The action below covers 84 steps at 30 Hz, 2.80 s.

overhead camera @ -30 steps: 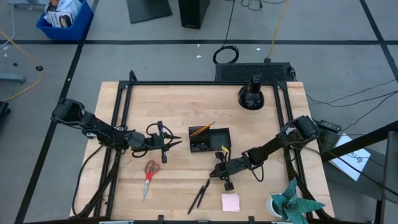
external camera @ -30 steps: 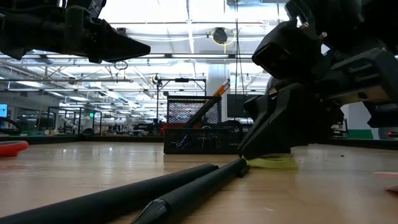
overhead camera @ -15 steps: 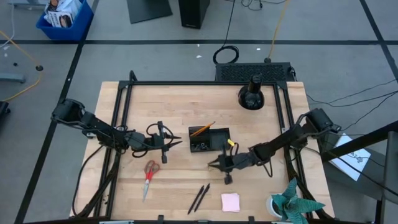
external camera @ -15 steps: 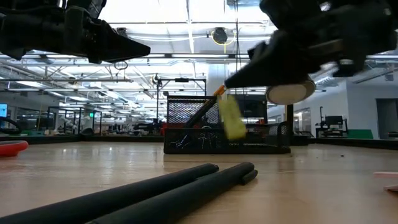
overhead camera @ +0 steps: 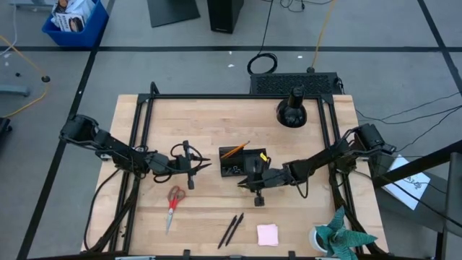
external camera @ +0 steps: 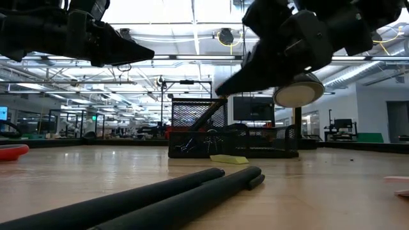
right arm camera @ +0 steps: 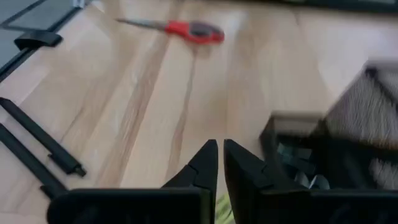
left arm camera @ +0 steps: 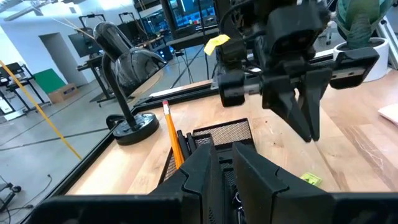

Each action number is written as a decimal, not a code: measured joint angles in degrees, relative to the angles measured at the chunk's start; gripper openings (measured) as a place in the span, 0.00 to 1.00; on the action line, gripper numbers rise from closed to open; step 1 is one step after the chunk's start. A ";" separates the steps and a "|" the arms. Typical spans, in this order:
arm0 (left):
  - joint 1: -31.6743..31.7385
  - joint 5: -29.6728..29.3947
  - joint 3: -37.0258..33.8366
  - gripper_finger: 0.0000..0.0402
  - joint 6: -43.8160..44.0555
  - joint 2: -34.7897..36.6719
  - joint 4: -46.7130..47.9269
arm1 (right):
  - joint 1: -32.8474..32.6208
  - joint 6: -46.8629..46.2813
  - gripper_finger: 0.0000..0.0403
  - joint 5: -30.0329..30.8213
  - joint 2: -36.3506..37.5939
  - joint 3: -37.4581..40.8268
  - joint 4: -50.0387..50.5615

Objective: Pick and place office supplies into organizer
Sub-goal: Put the light green eraser into the black desk organizer

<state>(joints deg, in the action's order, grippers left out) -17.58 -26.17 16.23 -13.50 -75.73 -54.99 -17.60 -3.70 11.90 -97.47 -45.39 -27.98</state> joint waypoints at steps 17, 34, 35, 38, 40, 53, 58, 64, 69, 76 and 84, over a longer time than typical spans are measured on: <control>0.00 0.02 0.00 0.18 0.13 0.01 -0.02 | -3.73 -21.15 0.45 9.71 -12.49 -2.83 1.58; 0.00 0.02 0.00 0.18 -0.72 -0.01 0.97 | -5.61 -16.32 0.39 9.16 -16.55 -7.73 12.59; 0.00 0.04 0.00 0.18 -0.71 0.00 0.97 | -5.92 -16.11 0.39 8.89 -16.52 -7.69 12.38; 0.00 0.04 0.00 0.18 0.43 0.00 0.97 | -6.79 -15.98 0.39 7.79 -16.47 -7.69 12.37; -0.01 0.04 0.00 0.18 0.63 0.01 0.99 | -7.37 -15.55 0.39 8.04 -15.89 -7.65 12.40; 0.00 0.07 0.00 0.18 0.10 0.00 1.32 | -12.61 -18.69 0.40 23.35 -7.48 -7.47 14.16; -0.02 0.07 0.00 0.18 0.24 0.01 1.32 | -13.34 -26.21 0.40 24.84 -8.37 -7.48 16.76; -0.02 0.07 0.00 0.18 0.75 0.01 1.32 | -13.34 -35.53 0.40 23.05 -10.70 -7.56 16.91; 0.00 0.07 0.00 0.18 0.72 0.01 1.30 | -13.30 -38.92 0.40 22.21 -12.04 -7.54 17.41; 0.00 0.07 0.00 0.18 0.70 0.00 1.32 | -12.77 -39.00 0.40 20.41 -12.00 -7.61 18.35; -0.02 0.07 0.00 0.18 0.70 0.01 1.30 | -12.61 -38.95 0.40 16.42 -11.96 -7.65 17.61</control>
<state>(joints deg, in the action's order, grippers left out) -17.61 -26.11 16.23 -12.80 -75.72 -53.69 -30.22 -42.65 28.32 -109.43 -53.04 -10.37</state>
